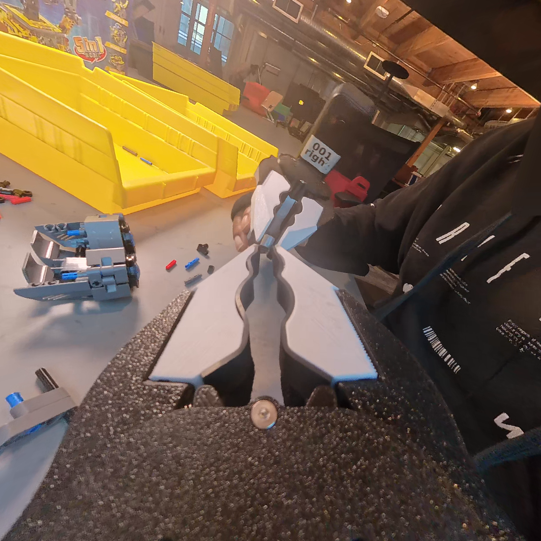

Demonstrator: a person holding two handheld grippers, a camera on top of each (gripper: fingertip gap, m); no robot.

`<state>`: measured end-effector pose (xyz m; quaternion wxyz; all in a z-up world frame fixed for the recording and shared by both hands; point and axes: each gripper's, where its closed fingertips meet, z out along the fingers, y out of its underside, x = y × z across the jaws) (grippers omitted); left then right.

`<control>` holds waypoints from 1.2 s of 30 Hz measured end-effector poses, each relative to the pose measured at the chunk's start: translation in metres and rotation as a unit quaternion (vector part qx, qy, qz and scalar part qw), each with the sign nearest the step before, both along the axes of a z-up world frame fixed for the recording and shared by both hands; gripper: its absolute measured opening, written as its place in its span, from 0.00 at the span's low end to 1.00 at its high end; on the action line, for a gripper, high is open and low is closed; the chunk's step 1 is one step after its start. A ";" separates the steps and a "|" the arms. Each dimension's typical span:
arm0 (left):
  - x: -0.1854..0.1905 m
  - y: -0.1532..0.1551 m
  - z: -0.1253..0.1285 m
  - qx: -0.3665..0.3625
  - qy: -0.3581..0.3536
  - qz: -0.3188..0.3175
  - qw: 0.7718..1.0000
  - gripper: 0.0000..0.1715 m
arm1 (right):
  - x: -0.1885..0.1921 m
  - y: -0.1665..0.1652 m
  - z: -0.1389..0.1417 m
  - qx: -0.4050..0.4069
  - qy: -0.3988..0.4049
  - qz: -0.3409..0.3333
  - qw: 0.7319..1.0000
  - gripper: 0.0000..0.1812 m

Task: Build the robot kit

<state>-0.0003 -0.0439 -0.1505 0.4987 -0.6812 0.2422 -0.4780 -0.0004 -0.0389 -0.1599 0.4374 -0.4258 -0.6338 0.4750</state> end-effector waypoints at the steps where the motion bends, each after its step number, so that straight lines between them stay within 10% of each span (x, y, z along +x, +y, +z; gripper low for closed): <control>1: -0.002 0.002 -0.001 -0.007 -0.005 0.006 1.000 0.04 | -0.001 0.003 0.001 0.014 0.005 -0.013 1.000 0.04; 6: -0.004 0.018 -0.004 -0.048 -0.036 0.052 0.997 0.15 | -0.005 0.022 0.005 0.116 0.015 -0.095 0.989 0.03; 12: -0.006 0.031 0.000 -0.065 -0.076 0.103 0.990 0.04 | -0.013 0.030 0.006 0.254 0.013 -0.160 0.954 0.03; 36: -0.012 0.029 0.005 -0.092 -0.137 0.085 0.983 0.09 | -0.011 0.034 0.013 0.333 0.031 -0.196 0.922 0.03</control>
